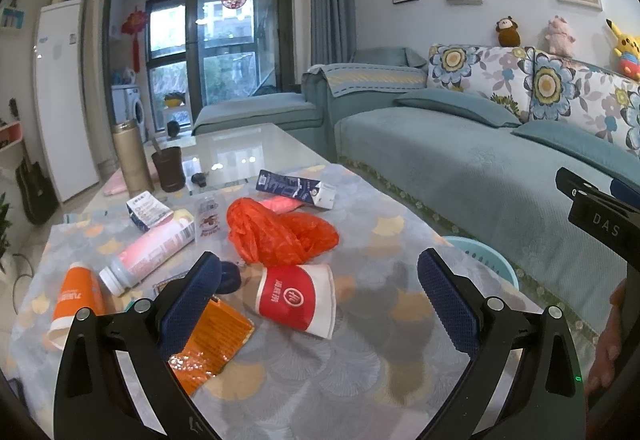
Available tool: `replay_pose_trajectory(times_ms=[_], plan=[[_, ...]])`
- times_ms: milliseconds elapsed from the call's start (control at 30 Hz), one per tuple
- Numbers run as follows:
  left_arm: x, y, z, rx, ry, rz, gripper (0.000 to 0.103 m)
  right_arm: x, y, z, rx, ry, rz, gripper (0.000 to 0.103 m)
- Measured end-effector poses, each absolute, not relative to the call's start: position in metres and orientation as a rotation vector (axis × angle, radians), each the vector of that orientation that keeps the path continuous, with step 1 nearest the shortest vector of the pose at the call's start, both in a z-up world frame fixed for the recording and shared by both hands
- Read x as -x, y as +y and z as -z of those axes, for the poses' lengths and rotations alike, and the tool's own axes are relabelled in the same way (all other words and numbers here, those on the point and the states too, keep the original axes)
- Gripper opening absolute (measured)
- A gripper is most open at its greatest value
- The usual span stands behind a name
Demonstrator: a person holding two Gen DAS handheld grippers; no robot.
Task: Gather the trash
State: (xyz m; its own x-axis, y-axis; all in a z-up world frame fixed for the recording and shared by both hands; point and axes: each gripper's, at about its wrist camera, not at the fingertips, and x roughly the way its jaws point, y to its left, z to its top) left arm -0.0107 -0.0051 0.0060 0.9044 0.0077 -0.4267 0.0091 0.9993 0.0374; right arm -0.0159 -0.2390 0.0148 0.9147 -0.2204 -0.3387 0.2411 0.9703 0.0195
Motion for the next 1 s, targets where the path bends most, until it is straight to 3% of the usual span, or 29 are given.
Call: replay_pose_trajectory(times_ms=[733,900,1000], plan=[[0.011,-0.006,0.005,0.021,0.525,0.002,0.095,0.007,-0.224,-0.010,-0.019,0.397,0.141,0.095],[0.015,0.030,-0.016,0.050,0.509,-0.123,0.095,0.007,-0.204,-0.011,0.000,0.420,0.046,0.095],[0.019,0.079,-0.036,0.118,0.510,-0.208,0.095,0.008,-0.184,-0.012,0.026,0.437,-0.031,0.085]])
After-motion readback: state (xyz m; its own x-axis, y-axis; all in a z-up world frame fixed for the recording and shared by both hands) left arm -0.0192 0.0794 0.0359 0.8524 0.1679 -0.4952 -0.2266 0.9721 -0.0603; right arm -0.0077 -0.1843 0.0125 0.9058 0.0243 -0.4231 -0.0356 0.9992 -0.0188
